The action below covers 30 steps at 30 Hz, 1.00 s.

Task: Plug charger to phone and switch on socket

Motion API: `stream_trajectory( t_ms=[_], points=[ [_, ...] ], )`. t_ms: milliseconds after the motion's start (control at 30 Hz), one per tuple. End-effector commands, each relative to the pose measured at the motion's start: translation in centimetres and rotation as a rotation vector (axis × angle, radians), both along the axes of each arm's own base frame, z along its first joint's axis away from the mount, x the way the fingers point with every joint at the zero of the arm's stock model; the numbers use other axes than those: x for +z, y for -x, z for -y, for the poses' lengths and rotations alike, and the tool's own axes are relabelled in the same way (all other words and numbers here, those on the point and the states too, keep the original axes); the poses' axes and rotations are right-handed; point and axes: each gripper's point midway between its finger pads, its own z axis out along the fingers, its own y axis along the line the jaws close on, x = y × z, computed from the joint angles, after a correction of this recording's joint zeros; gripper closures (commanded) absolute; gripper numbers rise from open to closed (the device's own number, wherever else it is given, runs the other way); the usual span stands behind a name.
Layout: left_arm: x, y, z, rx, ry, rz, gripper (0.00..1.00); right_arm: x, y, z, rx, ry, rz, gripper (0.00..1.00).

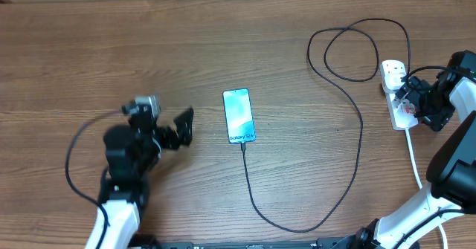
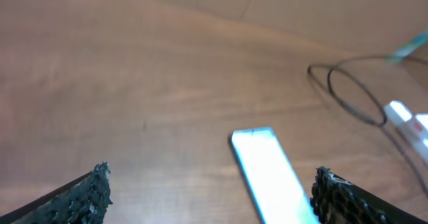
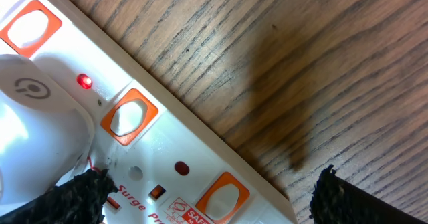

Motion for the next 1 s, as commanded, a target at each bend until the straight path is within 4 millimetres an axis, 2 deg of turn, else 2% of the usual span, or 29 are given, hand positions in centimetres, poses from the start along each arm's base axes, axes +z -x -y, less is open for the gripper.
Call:
stream_trajectory(
  t_ms=[0,100,267,667,967],
  points=[
    [-1.4,1.8,0.0,0.005,-0.013,0.024,0.0,-2.7,2.2,-0.4,0.025,0.021,-0.117,0.0],
    [-2.5,3.1,-0.2,0.015,-0.016,0.046,0.0,-2.7,2.2,-0.4,0.025,0.022,-0.117,0.0],
    [-2.2,4.5,-0.2,0.016,-0.015,0.145,0.01,-2.7,2.2,-0.4,0.025,0.022,-0.117,0.0],
    [-1.7,5.2,-1.1,0.066,-0.034,0.145,0.0,-2.7,2.2,-0.4,0.025,0.022,-0.117,0.0],
    [-1.9,6.2,-2.7,0.159,-0.067,0.128,0.01,-2.7,2.2,-0.4,0.025,0.022,-0.117,0.0]
  ],
)
